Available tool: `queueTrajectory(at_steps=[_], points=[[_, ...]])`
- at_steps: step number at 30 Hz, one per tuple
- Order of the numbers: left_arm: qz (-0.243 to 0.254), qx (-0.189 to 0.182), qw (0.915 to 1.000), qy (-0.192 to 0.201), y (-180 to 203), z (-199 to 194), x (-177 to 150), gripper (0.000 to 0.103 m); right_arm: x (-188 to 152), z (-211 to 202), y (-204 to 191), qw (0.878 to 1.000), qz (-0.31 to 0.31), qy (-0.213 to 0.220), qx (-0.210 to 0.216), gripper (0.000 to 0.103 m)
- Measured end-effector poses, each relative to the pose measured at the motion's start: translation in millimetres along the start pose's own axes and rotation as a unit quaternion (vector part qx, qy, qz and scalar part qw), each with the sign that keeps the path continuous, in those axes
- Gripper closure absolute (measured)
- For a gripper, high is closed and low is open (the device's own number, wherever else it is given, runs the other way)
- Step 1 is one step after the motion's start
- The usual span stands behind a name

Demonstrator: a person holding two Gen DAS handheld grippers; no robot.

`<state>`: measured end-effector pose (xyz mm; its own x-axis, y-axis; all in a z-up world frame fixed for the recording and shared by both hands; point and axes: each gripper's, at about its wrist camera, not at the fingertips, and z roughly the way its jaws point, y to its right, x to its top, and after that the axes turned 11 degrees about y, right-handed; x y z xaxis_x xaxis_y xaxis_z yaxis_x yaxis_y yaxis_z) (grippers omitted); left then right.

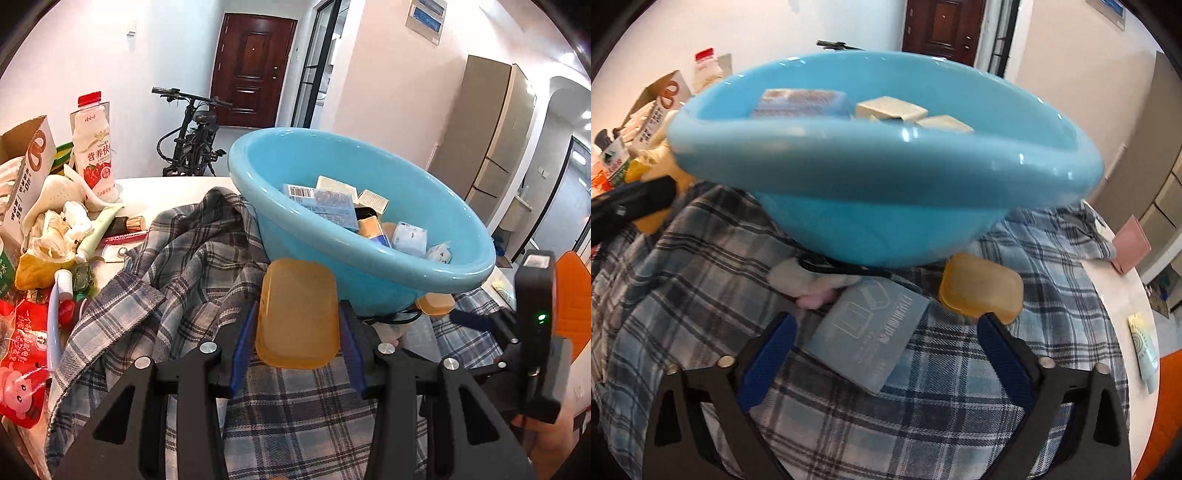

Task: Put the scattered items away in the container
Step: 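Lift the orange soap dish with the left gripper while the right gripper grasps the grey box, then carry the grey box over the basin with the right gripper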

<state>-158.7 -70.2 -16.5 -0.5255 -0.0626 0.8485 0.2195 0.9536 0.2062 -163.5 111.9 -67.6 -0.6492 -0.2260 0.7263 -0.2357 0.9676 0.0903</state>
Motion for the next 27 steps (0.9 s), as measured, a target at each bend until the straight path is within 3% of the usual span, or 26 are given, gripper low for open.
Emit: queueTrajectory(at_steps=[3,7,11,19,27], points=[[0.0,-0.003,1.0,0.001,1.4,-0.6,0.4,0.061,-2.5,4.1,1.1,1.0,0.002,-0.005,-0.002,0.025],[0.005,-0.005,1.0,0.001,4.4,-0.8,0.3,0.061,-4.5,8.0,-8.1,1.0,-0.015,-0.009,-0.005,0.028],[0.004,-0.005,1.0,0.001,3.9,-0.9,0.5,0.061,-6.1,2.3,-7.7,1.0,-0.017,-0.004,-0.01,0.052],[0.01,-0.01,0.9999,0.003,7.4,-2.6,0.7,0.061,-9.6,-31.1,8.3,1.0,0.003,0.014,0.007,0.052],[0.007,-0.014,0.9999,0.001,8.3,-3.0,-0.2,0.062,-10.0,-93.3,12.7,0.998,-0.004,0.056,0.019,0.052]])
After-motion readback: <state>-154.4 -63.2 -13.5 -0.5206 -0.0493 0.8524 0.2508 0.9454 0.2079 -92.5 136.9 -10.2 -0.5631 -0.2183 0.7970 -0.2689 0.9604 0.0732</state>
